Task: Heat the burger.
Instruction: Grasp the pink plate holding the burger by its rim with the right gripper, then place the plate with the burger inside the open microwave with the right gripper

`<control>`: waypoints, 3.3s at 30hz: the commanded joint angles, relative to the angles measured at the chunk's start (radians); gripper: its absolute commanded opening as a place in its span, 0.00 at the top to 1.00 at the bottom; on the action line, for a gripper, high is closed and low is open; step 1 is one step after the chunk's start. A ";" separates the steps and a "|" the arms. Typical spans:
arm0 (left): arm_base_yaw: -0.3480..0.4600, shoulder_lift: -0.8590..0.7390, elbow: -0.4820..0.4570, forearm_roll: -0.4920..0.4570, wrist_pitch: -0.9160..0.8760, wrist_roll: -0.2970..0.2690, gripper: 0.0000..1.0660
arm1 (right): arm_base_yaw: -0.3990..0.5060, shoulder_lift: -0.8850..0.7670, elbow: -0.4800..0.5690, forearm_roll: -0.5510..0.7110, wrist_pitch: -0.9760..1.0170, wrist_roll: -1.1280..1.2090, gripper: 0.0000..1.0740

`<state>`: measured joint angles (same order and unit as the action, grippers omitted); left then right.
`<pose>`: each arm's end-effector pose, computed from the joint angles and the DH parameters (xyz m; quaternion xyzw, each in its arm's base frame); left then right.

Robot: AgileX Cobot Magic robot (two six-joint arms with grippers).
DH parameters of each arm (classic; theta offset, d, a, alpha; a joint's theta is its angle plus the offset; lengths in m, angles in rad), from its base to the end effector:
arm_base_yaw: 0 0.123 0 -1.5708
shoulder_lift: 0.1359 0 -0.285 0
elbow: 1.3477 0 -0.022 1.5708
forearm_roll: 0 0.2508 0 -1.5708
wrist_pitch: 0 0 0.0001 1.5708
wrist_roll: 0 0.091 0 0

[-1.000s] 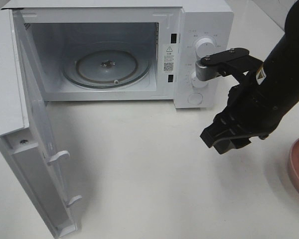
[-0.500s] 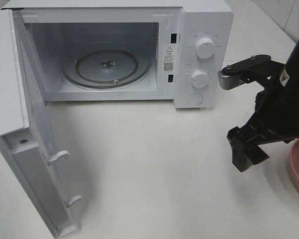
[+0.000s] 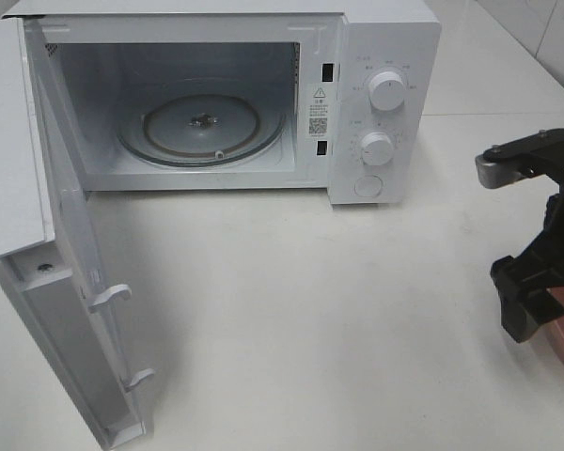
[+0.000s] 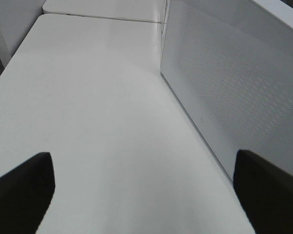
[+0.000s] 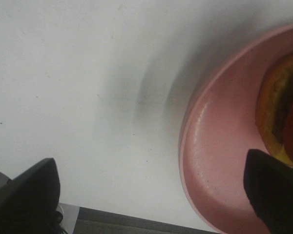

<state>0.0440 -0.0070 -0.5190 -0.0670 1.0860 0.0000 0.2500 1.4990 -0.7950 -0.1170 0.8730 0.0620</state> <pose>-0.0091 -0.0058 0.2806 -0.0166 0.8524 -0.0219 0.5221 0.2376 0.0523 0.1900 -0.1292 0.9897 -0.0394 0.0471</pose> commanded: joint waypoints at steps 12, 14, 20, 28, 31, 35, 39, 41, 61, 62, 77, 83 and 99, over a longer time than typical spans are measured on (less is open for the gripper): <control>0.003 -0.016 0.002 -0.008 -0.014 0.000 0.15 | -0.129 0.010 0.137 -0.010 -0.192 0.011 0.12; 0.003 -0.016 0.002 -0.008 -0.014 0.000 0.15 | -0.132 0.027 0.143 -0.010 -0.203 0.011 0.12; 0.003 -0.016 0.002 -0.008 -0.014 0.000 0.15 | -0.132 0.077 0.165 -0.010 -0.277 0.019 0.13; 0.003 -0.016 0.002 -0.008 -0.014 0.000 0.15 | -0.132 0.140 0.194 -0.038 -0.352 0.056 0.14; 0.003 -0.016 0.002 -0.008 -0.014 0.000 0.15 | -0.132 0.158 0.198 -0.055 -0.373 0.073 0.14; 0.003 -0.016 0.002 -0.008 -0.014 0.000 0.15 | -0.132 0.174 0.199 -0.056 -0.383 0.075 0.15; 0.003 -0.016 0.002 -0.008 -0.014 0.000 0.15 | -0.132 0.206 0.199 -0.059 -0.408 0.075 0.16; 0.003 -0.016 0.002 -0.008 -0.014 0.000 0.15 | -0.132 0.219 0.199 -0.062 -0.419 0.075 0.17; 0.003 -0.016 0.002 -0.008 -0.014 0.000 0.15 | -0.132 0.256 0.198 -0.139 -0.426 0.157 0.61; 0.003 -0.016 0.002 -0.008 -0.014 0.000 0.15 | -0.132 0.256 0.198 -0.148 -0.426 0.171 0.73; 0.003 -0.016 0.002 -0.008 -0.014 0.000 0.15 | -0.128 0.256 0.198 -0.149 -0.417 0.194 1.00; 0.003 -0.016 0.002 -0.008 -0.014 0.000 0.15 | -0.079 0.242 0.197 -0.171 -0.379 0.231 1.00; 0.003 -0.016 0.002 -0.008 -0.014 0.000 0.15 | 0.073 0.183 0.198 -0.469 -0.246 0.569 1.00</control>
<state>0.0440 -0.0070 -0.5190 -0.0670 1.0860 0.0000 0.2990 1.6950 -0.6030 -0.5300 0.5840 0.5800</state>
